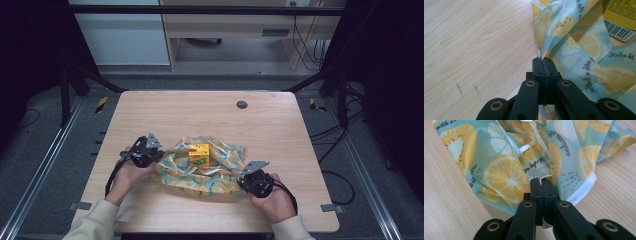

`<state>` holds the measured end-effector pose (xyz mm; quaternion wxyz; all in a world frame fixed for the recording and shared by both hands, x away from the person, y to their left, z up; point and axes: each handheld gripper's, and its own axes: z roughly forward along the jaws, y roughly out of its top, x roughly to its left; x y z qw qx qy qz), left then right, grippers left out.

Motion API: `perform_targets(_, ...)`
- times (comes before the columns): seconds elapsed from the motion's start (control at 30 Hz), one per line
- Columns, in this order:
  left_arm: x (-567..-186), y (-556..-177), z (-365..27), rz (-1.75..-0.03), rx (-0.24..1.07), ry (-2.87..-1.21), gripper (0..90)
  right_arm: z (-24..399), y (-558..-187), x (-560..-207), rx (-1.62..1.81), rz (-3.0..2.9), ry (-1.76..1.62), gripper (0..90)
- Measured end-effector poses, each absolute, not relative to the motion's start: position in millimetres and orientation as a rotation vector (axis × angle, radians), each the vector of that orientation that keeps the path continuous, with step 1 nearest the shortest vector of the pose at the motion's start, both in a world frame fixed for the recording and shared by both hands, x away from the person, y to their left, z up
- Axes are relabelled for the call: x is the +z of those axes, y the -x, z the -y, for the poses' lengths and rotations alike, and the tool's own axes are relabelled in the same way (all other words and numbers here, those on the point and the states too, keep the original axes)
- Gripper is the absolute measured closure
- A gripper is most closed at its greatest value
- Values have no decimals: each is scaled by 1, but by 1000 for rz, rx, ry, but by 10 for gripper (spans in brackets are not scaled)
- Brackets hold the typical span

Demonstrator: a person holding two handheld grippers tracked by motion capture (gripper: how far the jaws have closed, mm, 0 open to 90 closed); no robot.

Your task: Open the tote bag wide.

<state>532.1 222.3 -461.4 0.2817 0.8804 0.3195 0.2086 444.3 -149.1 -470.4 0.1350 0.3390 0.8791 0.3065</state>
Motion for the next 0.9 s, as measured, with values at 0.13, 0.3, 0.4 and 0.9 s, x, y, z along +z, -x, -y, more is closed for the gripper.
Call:
perform_targets(0.13, -463, -532, -223, -857, 553, -2365, 900, 150, -445, -470, 880, -2545, -983, 898)
perform_targets(0.3, -465, -532, -222, -857, 548, -2370, 900, 150, -445, -471, 880, -2547, -982, 899)
perform_targets(0.4, -465, -532, -223, -856, 548, -2373, 900, 150, -445, -471, 879, -2547, -983, 898)
perform_targets(0.9, -471, -532, -220, -851, 538, -2415, 900, 150, -447, -474, 857, -2553, -1001, 899)
